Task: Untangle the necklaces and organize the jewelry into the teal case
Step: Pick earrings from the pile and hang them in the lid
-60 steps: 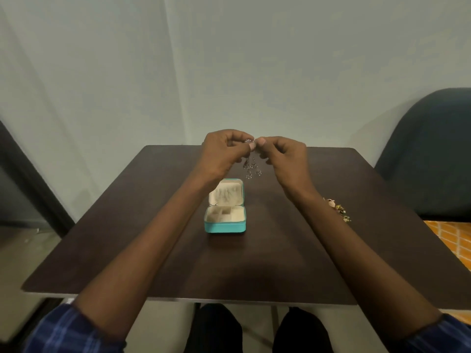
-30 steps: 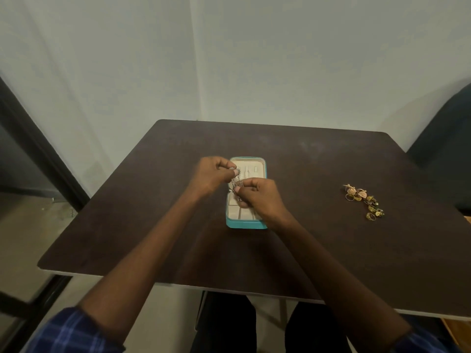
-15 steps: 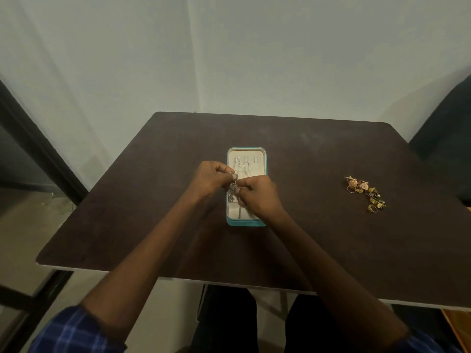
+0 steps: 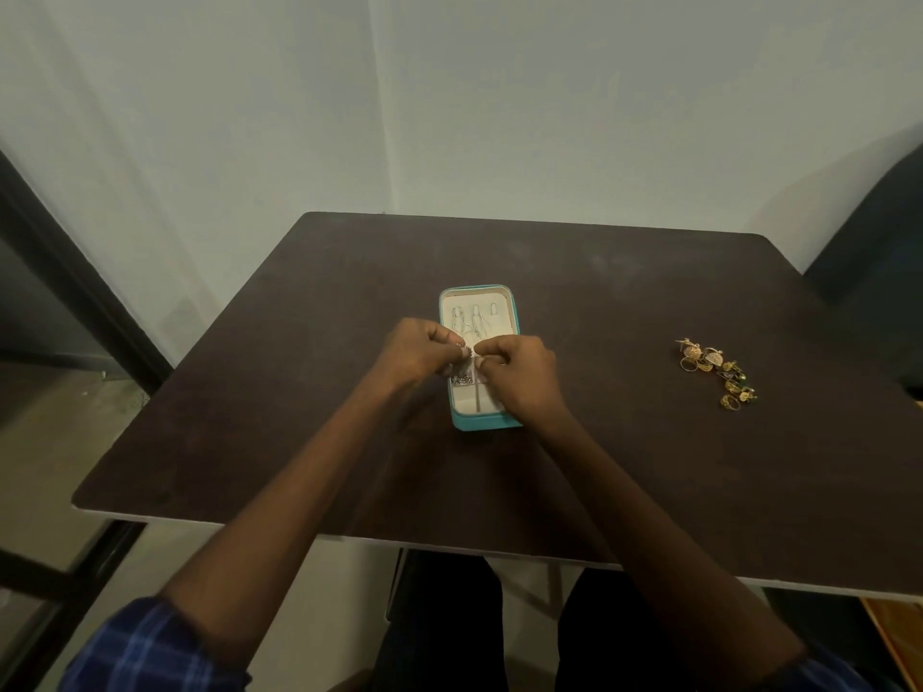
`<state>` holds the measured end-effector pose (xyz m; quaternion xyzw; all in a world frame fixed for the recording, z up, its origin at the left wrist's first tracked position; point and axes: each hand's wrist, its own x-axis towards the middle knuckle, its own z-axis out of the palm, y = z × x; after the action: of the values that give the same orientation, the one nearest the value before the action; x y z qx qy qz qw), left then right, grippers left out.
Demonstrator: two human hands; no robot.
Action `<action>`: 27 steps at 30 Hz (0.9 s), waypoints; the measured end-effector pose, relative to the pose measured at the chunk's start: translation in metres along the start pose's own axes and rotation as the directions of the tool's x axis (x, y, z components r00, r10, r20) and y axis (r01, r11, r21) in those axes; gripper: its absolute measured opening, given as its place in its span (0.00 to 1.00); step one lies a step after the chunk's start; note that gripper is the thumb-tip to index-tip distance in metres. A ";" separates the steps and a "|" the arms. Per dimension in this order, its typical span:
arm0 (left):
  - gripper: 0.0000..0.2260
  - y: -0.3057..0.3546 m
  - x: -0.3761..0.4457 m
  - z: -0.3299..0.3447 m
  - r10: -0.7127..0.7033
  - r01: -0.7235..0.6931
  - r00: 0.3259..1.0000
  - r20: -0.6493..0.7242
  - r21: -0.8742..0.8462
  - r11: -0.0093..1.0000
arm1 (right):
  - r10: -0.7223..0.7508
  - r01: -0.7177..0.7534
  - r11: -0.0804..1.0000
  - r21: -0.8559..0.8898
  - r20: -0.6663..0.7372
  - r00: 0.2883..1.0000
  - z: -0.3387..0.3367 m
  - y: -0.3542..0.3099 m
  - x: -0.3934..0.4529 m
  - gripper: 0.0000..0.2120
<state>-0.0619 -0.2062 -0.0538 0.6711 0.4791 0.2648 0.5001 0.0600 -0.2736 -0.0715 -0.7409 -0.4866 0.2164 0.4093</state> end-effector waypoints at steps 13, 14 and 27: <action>0.03 -0.014 -0.004 0.022 -0.081 0.080 0.994 -0.072 -0.014 0.997 | -0.009 0.008 0.998 -0.056 -0.021 1.000 0.005 0.012 -0.005 0.10; 0.02 -0.017 -0.002 0.024 -0.061 0.066 0.993 -0.101 0.041 0.997 | -0.006 0.005 0.999 -0.052 -0.018 1.000 0.004 0.013 -0.005 0.10; 0.06 -0.013 -0.004 0.027 0.062 0.002 0.987 -0.147 0.399 0.917 | 0.022 -0.022 1.000 -0.007 0.001 1.000 0.003 0.012 -0.005 0.11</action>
<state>-0.0463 -0.2204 -0.0753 0.7430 0.5503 0.2212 0.3101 0.0618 -0.2791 -0.0836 -0.7476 -0.4792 0.2194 0.4041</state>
